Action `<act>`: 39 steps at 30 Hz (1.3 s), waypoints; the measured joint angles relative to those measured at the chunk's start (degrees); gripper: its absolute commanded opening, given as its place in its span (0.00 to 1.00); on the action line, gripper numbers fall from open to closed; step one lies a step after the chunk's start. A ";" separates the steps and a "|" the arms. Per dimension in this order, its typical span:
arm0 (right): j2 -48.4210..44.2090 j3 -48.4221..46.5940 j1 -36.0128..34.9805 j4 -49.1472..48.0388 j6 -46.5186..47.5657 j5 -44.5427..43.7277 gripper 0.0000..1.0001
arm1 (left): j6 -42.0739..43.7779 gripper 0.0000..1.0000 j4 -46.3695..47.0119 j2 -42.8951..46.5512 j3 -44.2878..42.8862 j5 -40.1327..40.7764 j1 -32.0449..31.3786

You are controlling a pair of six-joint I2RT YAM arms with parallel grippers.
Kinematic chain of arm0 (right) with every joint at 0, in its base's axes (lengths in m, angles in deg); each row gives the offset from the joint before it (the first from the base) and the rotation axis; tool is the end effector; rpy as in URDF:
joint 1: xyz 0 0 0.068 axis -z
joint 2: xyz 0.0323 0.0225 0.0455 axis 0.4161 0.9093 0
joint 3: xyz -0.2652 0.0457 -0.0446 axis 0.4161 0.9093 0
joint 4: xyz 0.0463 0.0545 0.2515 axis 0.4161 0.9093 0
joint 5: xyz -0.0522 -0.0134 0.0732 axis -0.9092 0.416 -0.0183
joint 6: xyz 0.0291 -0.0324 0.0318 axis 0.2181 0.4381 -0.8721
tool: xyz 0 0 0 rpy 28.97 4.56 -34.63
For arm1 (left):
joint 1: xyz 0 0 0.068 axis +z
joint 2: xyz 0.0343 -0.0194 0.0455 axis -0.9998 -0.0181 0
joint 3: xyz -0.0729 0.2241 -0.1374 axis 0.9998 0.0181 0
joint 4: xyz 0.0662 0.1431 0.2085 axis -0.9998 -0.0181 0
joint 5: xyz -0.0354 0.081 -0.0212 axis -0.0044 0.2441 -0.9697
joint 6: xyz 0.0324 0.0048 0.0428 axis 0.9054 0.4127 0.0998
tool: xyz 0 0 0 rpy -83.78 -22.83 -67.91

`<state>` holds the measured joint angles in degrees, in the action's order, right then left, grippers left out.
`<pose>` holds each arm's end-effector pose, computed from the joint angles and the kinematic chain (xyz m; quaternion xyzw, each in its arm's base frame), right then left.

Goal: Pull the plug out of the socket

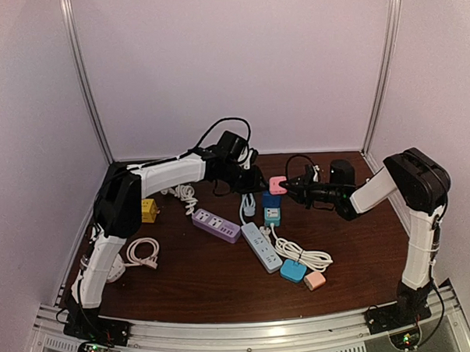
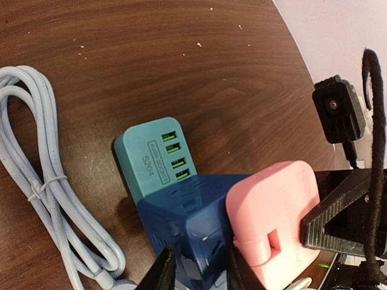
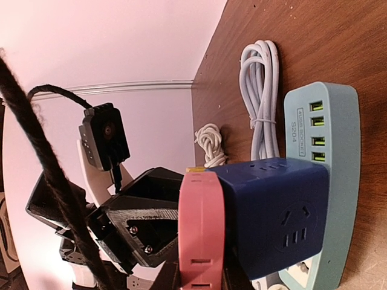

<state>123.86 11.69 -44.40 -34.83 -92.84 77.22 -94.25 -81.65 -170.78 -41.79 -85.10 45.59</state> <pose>0.3547 0.1559 0.1449 0.1321 0.7340 0.6525 0.1344 0.3904 -0.3850 0.1886 0.0898 0.9080 -0.3675 0.1802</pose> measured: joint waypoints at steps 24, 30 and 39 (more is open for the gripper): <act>-12.26 -1.38 3.54 24.44 21.70 -1.62 0.00 | 1.75 0.35 -3.93 -0.74 -3.13 1.68 -0.52; -16.11 -6.32 4.83 47.52 36.70 -12.44 0.00 | 3.39 0.41 -5.60 -0.74 -3.72 1.90 -0.90; -16.35 -13.79 4.83 72.83 52.81 -39.91 0.00 | 4.96 0.48 -9.40 -0.74 -6.51 1.88 -1.60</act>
<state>107.51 -2.10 -39.57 38.00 -40.03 37.31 -89.29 -91.05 -171.52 -48.30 -83.22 43.99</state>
